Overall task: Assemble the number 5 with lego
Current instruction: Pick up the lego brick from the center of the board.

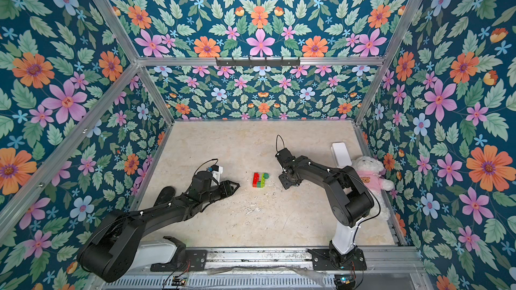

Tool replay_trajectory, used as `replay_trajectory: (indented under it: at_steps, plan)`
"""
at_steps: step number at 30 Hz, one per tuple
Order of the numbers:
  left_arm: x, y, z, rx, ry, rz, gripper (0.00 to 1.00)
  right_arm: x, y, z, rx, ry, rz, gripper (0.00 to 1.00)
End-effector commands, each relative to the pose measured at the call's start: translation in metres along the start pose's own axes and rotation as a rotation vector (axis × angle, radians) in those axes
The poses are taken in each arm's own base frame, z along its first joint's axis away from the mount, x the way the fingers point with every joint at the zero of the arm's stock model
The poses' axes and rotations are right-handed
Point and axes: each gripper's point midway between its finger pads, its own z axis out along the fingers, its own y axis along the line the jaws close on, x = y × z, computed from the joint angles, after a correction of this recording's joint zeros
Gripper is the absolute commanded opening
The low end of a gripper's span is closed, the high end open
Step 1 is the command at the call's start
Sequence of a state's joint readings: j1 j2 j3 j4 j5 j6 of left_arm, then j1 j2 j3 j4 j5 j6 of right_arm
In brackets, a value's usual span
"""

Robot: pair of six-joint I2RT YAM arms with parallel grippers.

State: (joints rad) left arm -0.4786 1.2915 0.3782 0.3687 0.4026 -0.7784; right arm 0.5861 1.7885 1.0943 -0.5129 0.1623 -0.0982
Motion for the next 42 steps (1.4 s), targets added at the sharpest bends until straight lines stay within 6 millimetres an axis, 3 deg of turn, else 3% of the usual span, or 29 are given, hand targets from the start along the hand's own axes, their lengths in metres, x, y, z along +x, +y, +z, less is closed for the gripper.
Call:
replay_trajectory:
  at_steps: [1,10,16,17,25,33,37,42]
  plan:
    - [-0.003,-0.003,0.000,0.016,-0.010,0.011,0.50,0.003,0.004,0.003,-0.022,0.005,0.009,0.58]
    - [-0.004,-0.005,0.002,0.029,-0.005,0.007,0.49,0.005,0.013,-0.001,-0.076,-0.035,0.070,0.36]
    - [-0.009,-0.015,0.000,0.064,-0.019,0.013,0.50,-0.007,0.034,-0.019,-0.230,-0.133,0.135,0.34]
    - [-0.011,-0.019,-0.001,0.082,-0.026,0.018,0.50,-0.014,0.039,-0.034,-0.279,-0.189,0.152,0.34]
    - [-0.021,-0.067,-0.014,0.328,-0.067,0.045,0.70,-0.035,0.082,-0.099,-0.676,-0.420,0.235,0.34]
    - [-0.028,-0.130,-0.039,0.679,-0.082,0.101,0.79,-0.036,0.115,-0.156,-1.064,-0.572,0.260,0.34]
    - [-0.025,-0.149,-0.041,0.792,-0.052,0.104,0.80,-0.029,0.126,-0.174,-1.217,-0.605,0.254,0.34]
    - [-0.019,-0.161,-0.027,0.852,-0.006,0.081,0.79,-0.021,0.133,-0.179,-1.258,-0.593,0.231,0.34]
